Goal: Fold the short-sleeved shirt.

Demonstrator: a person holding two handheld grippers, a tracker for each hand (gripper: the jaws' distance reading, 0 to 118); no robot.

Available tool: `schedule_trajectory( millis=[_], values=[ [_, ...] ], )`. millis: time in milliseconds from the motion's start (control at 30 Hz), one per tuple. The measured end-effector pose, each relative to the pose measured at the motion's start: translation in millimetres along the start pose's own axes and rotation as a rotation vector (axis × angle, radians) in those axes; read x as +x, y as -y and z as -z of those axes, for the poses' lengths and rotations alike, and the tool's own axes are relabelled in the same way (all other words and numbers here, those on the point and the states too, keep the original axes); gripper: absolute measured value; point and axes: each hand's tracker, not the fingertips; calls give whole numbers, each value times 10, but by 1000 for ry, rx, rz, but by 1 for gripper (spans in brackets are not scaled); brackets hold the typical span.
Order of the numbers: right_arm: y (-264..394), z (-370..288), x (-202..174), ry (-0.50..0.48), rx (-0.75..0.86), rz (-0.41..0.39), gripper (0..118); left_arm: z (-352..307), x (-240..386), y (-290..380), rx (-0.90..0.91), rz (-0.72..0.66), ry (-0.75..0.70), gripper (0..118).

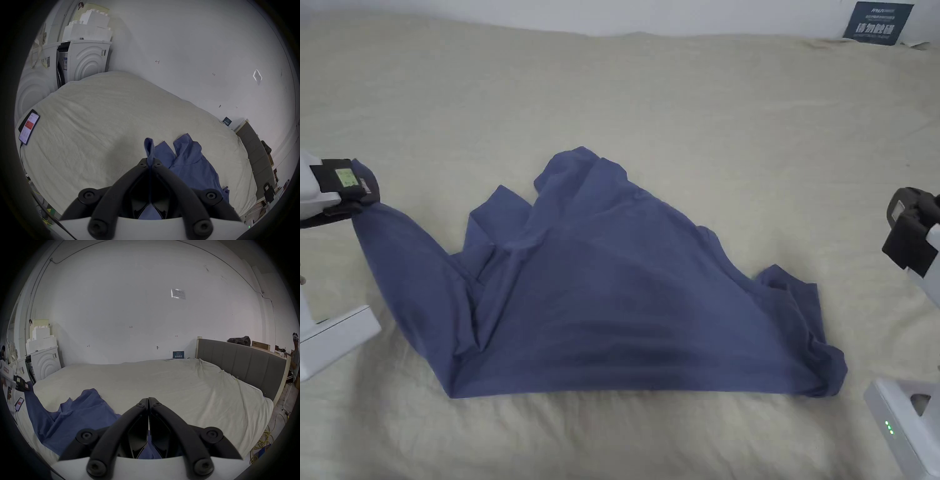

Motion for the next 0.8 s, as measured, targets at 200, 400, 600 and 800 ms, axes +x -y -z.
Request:
schedule_trajectory(
  millis=[200,400,600,800],
  values=[
    [-256,390,-75,-81,-94,69,90,-5,18,25,6,18,10,0],
    [-576,1013,-368,-176,-197,40,118,-88,-2,42,40,33,29,0],
    [-841,1906,-866,-252,-385,21,118,-206,-65,59,78,10,59,0],
    [-889,2813,-1587,-276,-562,-126,118,-274,-172,73,109,-24,82,0]
  ],
)
